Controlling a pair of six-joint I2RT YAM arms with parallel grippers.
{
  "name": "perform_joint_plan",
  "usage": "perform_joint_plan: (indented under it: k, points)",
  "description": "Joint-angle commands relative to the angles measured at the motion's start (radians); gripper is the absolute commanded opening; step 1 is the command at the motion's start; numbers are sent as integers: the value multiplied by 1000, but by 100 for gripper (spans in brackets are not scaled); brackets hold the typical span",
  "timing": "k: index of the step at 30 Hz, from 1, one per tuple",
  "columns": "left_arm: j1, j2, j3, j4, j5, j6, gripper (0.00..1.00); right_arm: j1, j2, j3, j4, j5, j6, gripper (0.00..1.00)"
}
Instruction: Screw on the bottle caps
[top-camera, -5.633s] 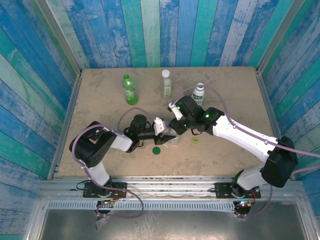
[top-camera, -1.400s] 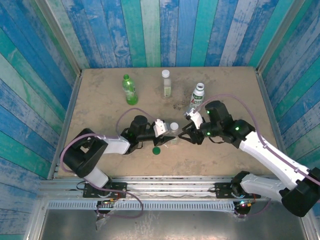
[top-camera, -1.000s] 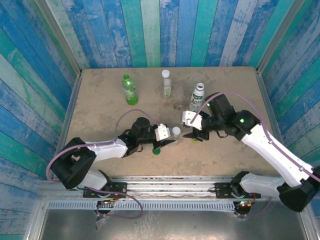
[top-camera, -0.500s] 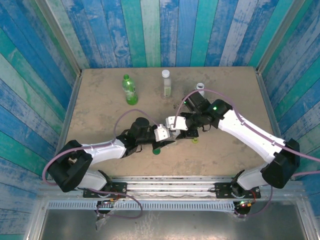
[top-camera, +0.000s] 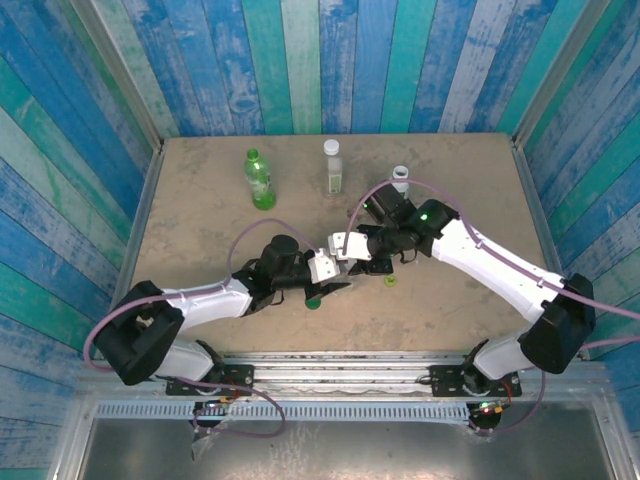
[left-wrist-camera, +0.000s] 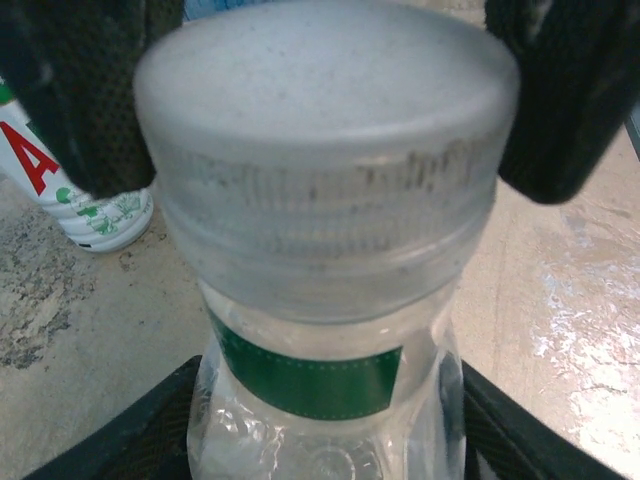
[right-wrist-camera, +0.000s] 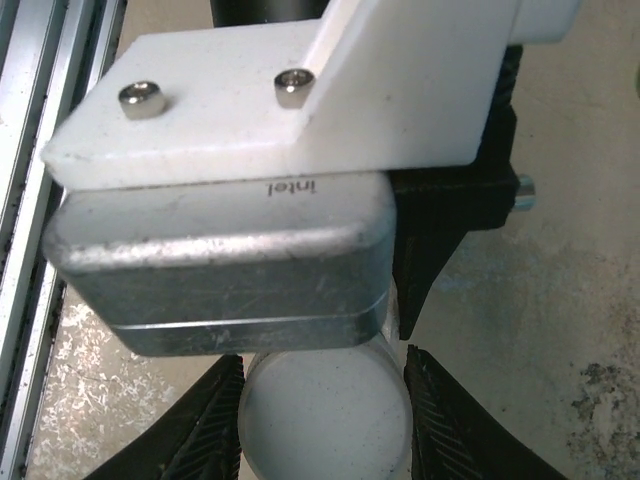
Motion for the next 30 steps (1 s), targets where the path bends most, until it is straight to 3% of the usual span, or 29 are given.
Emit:
perform_joint_plan:
  k: [1,3,6,13,20,25,30]
  points:
    - [-3,-77,-10,105,13,-52,70,-11,-50,-42,17,-27,40,24]
    - [-1,-84,-24,135,15,-69,78,-27,-86,-73,44,-64,63,23]
    - [-1,-87,-32,156,19,-78,81,-48,-144,-120,93,-114,87,22]
    - [0,-73,-30,160,39,-78,84,-115,-235,-198,175,-281,108,22]
    - [0,-46,-10,131,67,-68,83,-129,-265,-215,211,-298,123,21]
    - [0,-36,-3,119,72,-62,65,-130,-269,-218,221,-286,135,21]
    - [-1,-46,-6,121,35,-53,55,-130,-265,-227,246,-215,226,22]
